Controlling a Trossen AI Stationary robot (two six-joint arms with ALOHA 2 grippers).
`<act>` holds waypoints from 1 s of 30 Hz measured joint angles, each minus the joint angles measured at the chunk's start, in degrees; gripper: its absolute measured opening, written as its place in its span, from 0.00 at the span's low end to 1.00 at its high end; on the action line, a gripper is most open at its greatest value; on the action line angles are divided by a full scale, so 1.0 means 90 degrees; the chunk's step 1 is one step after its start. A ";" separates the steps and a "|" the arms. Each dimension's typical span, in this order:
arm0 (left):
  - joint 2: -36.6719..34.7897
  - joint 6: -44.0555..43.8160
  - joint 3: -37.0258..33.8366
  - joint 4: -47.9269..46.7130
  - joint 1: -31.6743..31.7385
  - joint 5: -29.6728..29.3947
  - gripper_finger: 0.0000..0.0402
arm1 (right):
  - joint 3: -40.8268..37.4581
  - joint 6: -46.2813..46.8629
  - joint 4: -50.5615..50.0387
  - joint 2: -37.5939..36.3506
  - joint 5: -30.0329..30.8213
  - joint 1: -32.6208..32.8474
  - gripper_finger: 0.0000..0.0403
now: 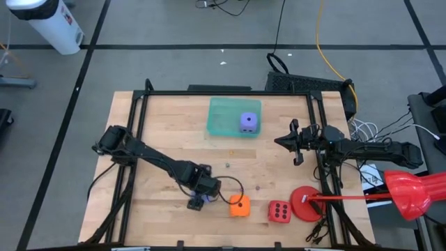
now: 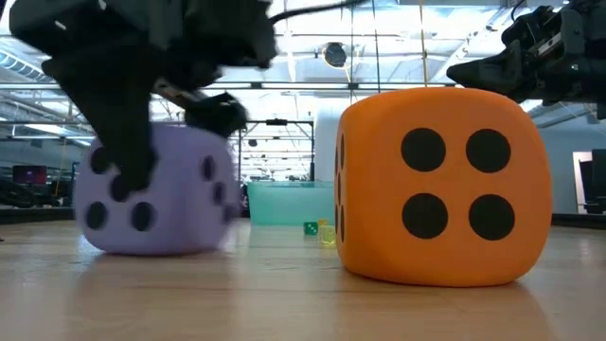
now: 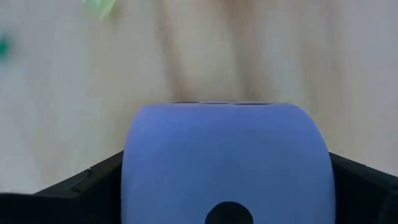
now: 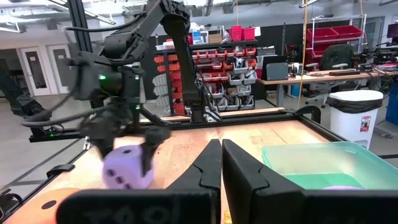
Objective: Pick & Place Dice
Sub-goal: Put the large purple dice into the blue transparent bin
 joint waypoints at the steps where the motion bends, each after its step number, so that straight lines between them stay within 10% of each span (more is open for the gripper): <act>1: -0.0099 -0.0015 -0.0003 -0.0087 0.0030 -0.0057 0.99 | 0.0000 0.0002 -0.0002 0.0000 -0.0002 0.0000 0.01; 15: -0.1511 0.0776 0.0034 0.0118 0.1185 -0.1534 0.99 | 0.0000 0.0012 0.0002 0.0002 -0.0001 0.0000 0.01; 30: -0.1371 0.2251 0.0046 0.2424 0.4052 -0.0679 0.99 | 0.0000 0.0014 -0.0053 0.0173 0.0000 0.0000 0.01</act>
